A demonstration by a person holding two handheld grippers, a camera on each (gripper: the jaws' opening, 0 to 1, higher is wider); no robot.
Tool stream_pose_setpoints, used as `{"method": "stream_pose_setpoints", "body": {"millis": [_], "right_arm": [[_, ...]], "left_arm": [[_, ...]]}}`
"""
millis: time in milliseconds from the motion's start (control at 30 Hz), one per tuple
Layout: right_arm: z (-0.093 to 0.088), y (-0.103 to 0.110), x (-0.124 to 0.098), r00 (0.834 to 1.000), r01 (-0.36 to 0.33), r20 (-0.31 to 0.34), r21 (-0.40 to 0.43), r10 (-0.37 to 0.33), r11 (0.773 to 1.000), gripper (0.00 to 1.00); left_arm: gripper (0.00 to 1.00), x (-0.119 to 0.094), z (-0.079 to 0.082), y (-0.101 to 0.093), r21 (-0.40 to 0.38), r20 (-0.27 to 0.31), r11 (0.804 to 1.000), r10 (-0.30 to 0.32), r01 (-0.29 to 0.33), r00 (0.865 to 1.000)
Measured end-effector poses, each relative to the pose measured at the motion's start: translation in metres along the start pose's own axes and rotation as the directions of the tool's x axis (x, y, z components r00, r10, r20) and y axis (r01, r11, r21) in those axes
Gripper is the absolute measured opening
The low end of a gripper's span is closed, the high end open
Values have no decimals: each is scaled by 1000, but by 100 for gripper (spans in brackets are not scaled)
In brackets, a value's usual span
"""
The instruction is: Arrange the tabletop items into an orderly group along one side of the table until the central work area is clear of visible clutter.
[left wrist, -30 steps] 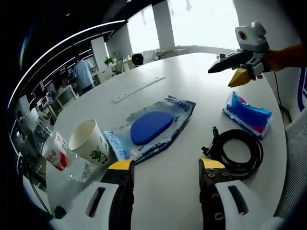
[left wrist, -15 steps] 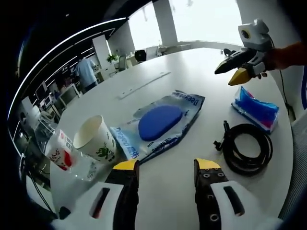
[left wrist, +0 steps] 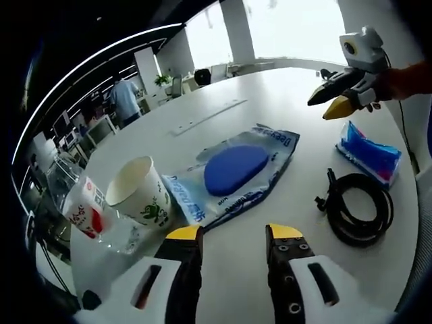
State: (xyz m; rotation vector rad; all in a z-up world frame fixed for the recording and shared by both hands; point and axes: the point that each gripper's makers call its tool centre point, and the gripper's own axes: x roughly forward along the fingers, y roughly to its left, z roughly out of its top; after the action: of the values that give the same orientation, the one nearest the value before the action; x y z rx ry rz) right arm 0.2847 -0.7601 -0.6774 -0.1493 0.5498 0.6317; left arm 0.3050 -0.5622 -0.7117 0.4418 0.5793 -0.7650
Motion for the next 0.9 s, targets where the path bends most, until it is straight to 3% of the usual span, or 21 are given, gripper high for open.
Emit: {"method": "stream_pose_setpoints", "body": {"millis": [400, 600, 900], "right_arm": [[-2, -1, 10, 1000, 7, -11, 38, -7, 999, 28], [-1, 0, 17, 1000, 1, -10, 97, 0, 995, 25], [-1, 2, 27, 1000, 0, -20, 100, 2, 995, 23]], "left_arm": [[31, 7, 2, 15, 4, -6, 1000, 31, -31, 999], [31, 10, 3, 22, -24, -5, 999, 46, -47, 999], [27, 15, 3, 31, -48, -15, 997, 58, -58, 998]]}}
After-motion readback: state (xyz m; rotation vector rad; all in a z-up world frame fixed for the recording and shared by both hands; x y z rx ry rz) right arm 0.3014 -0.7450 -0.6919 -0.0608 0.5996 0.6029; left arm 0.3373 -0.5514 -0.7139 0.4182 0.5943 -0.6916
